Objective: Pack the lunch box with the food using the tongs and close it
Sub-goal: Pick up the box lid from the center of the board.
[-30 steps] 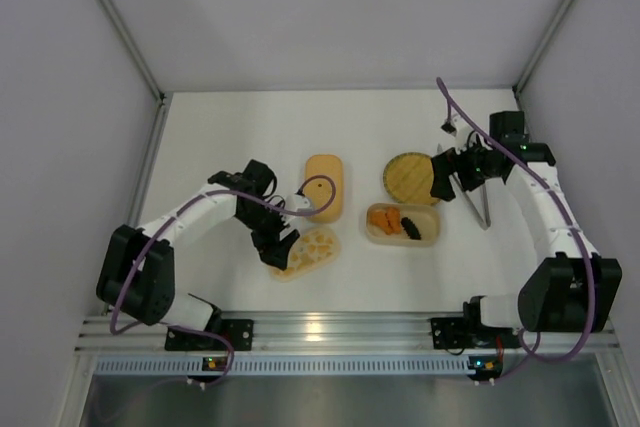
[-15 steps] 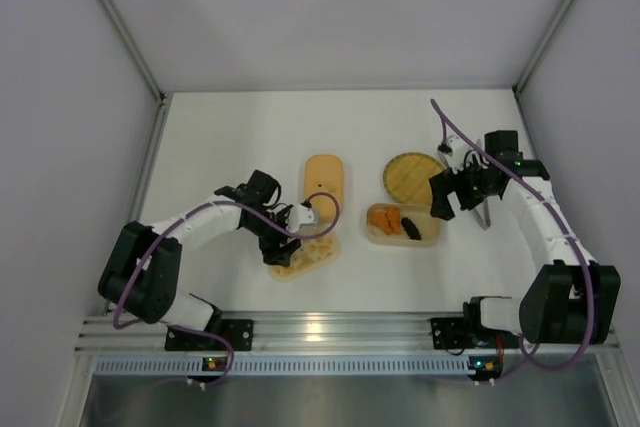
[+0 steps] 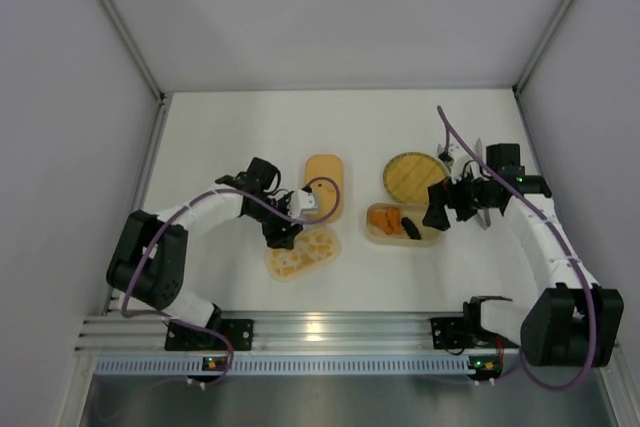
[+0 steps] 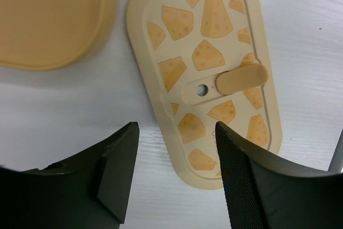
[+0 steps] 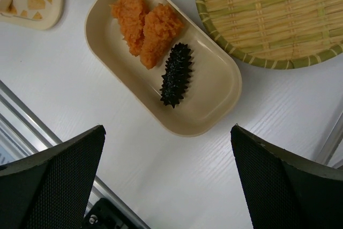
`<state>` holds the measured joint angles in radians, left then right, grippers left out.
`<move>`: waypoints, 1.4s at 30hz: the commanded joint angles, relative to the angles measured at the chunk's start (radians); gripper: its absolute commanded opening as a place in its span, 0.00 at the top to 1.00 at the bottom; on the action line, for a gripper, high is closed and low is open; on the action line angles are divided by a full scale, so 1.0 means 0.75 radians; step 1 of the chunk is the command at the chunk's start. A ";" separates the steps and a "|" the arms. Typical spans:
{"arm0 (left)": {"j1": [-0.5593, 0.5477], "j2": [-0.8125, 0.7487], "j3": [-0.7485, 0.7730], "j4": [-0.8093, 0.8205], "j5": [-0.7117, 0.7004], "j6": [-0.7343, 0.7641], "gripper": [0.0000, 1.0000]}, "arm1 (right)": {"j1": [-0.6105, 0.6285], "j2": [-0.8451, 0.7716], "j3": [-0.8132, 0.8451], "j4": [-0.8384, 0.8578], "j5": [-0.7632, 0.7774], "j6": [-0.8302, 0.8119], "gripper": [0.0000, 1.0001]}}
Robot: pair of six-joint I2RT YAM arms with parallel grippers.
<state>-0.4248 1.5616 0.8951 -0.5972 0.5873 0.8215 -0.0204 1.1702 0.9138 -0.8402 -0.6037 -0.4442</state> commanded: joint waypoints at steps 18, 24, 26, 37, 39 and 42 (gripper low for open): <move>-0.192 -0.041 0.003 -0.314 0.186 0.854 0.50 | 0.017 -0.100 -0.018 0.147 -0.013 0.024 0.01; -0.219 -0.008 -0.024 -0.192 0.174 0.805 0.49 | 0.017 -0.098 -0.032 0.165 -0.009 0.048 0.01; -0.229 0.000 -0.034 -0.171 0.172 0.799 0.49 | 0.017 -0.098 -0.032 0.167 -0.007 0.048 0.00; -0.321 0.051 -0.032 -0.126 0.094 0.813 0.50 | 0.017 -0.094 -0.034 0.173 -0.001 0.050 0.01; -0.323 0.059 -0.024 -0.130 0.092 0.813 0.51 | 0.017 -0.094 -0.034 0.169 -0.001 0.050 0.01; -0.323 0.063 -0.015 -0.136 0.092 0.813 0.54 | 0.017 -0.098 -0.032 0.161 0.003 0.046 0.01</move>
<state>-0.6613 1.5867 0.8753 -0.7097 0.6472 1.3911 -0.0204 1.1191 0.8898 -0.7742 -0.5919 -0.4072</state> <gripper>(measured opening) 0.472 0.993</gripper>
